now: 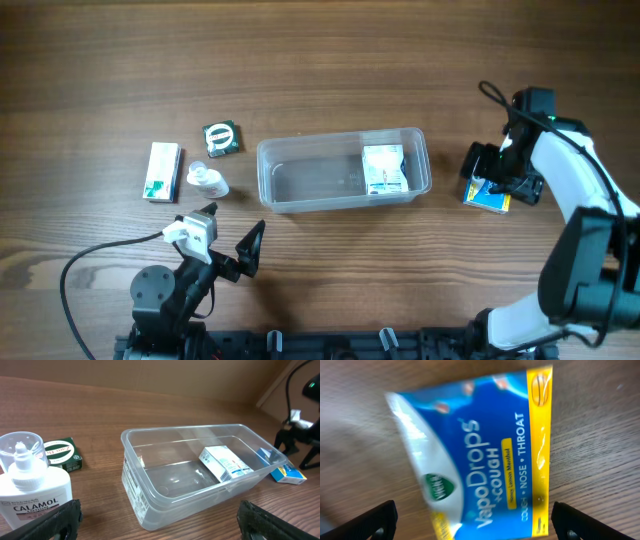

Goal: Pack container
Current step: 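Move the right gripper back and grasp the blue VapoDrops box, then lower the VapoDrops box into the container beside the bandage box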

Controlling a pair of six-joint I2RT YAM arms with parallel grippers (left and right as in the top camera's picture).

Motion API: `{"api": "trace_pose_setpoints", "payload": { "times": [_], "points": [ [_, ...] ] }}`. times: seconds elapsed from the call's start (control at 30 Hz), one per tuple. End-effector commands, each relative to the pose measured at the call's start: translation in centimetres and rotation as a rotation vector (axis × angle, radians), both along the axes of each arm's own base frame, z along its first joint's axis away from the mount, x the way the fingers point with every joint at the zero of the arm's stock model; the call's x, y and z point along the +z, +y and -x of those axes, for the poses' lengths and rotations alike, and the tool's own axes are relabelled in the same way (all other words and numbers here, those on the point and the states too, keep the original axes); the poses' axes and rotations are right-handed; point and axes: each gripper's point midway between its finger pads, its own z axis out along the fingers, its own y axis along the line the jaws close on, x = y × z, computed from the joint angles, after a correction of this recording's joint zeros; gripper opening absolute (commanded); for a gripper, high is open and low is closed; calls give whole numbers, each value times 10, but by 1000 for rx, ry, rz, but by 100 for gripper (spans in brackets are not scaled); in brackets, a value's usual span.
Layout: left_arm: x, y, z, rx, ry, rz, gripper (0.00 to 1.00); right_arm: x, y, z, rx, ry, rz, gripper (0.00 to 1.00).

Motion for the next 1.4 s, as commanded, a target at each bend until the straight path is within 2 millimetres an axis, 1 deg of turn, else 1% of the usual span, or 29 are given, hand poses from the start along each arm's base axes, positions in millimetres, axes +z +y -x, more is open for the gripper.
{"api": "trace_pose_setpoints", "payload": {
  "times": [0.0, 0.03, 0.1, 0.17, 0.27, 0.33, 0.37, 0.43, 0.47, 0.5, 0.53, 0.57, 0.6, 0.63, 0.67, 0.73, 0.77, 0.8, 0.83, 0.87, 0.9, 0.93, 1.0, 1.03, 1.1, 1.17, 1.23, 1.3, 1.37],
  "points": [
    [0, 0, 0, -2, -8, -3, 100, -25, 4, 8, -8, 51, -13, 99],
    [0, 0, 0, -2, -8, -2, 100, -28, 2, 9, -29, 56, -7, 98],
    [0, 0, 0, -2, -8, -3, 100, -29, -3, 9, -61, 60, 25, 88],
    [0, 0, 0, -2, -8, -2, 100, -28, -3, 8, -60, 51, 25, 81],
    [0, 0, 0, -2, -8, -2, 100, -26, -1, 8, -60, 50, 14, 66],
    [0, 0, 0, -2, -8, -3, 100, -21, 2, 7, -58, 42, -4, 64],
    [0, 0, 0, -2, -8, -2, 100, -13, 4, 5, -57, 31, -14, 64],
    [0, 0, 0, -2, -8, -3, 100, 8, 12, -2, -45, -15, -40, 64],
    [0, 0, 0, -2, -8, -2, 100, 24, 16, -6, -32, -50, -43, 64],
    [0, 0, 0, -2, -8, -3, 100, 50, 22, -10, -4, -106, -36, 64],
    [0, 0, 0, -2, -8, -3, 100, 68, 28, -12, 17, -145, -33, 64],
    [0, 0, 0, -2, -8, -3, 100, 97, 40, -16, 57, -223, -29, 64],
    [0, 0, 0, -2, -8, -3, 100, 120, 51, -17, 95, -293, -28, 64],
    [0, 0, 0, -2, -8, -2, 100, 137, 63, -17, 125, -352, -33, 64],
    [0, 0, 0, -2, -8, -2, 100, 159, 82, -15, 152, -436, -50, 64],
    [0, 0, 0, -2, -8, -2, 100, 184, 111, -11, 208, -533, -84, 64],
    [0, 0, 0, -2, -8, -3, 100, 196, 132, -9, 254, -583, -113, 63],
    [0, 0, 0, -2, -8, -2, 100, 203, 151, -6, 292, -612, -141, 63],
    [0, 0, 0, -2, -8, -2, 100, 205, 165, -4, 319, -624, -157, 63],
    [0, 0, 0, -2, -8, -3, 100, 204, 185, -3, 375, -632, -176, 64],
    [0, 0, 0, -2, -8, -3, 100, 200, 199, -2, 405, -628, -189, 64],
    [0, 0, 0, -2, -8, -2, 100, 189, 214, -2, 424, -611, -198, 64],
    [0, 0, 0, -2, -8, -3, 100, 167, 234, -1, 465, -563, -195, 64],
    [0, 0, 0, -2, -8, -2, 100, 144, 244, -4, 477, -509, -169, 64],
    [0, 0, 0, -2, -8, -3, 100, 117, 250, -9, 476, -447, -130, 64],
    [0, 0, 0, -2, -8, -3, 100, 94, 254, -12, 477, -393, -115, 64],
    [0, 0, 0, -2, -8, -2, 100, 61, 258, -10, 457, -300, -118, 64],
    [0, 0, 0, -2, -8, -2, 100, 42, 269, -3, 473, -237, -150, 64],
    [0, 0, 0, -2, -8, -3, 100, 32, 277, 3, 500, -212, -147, 64]
  ]
}}
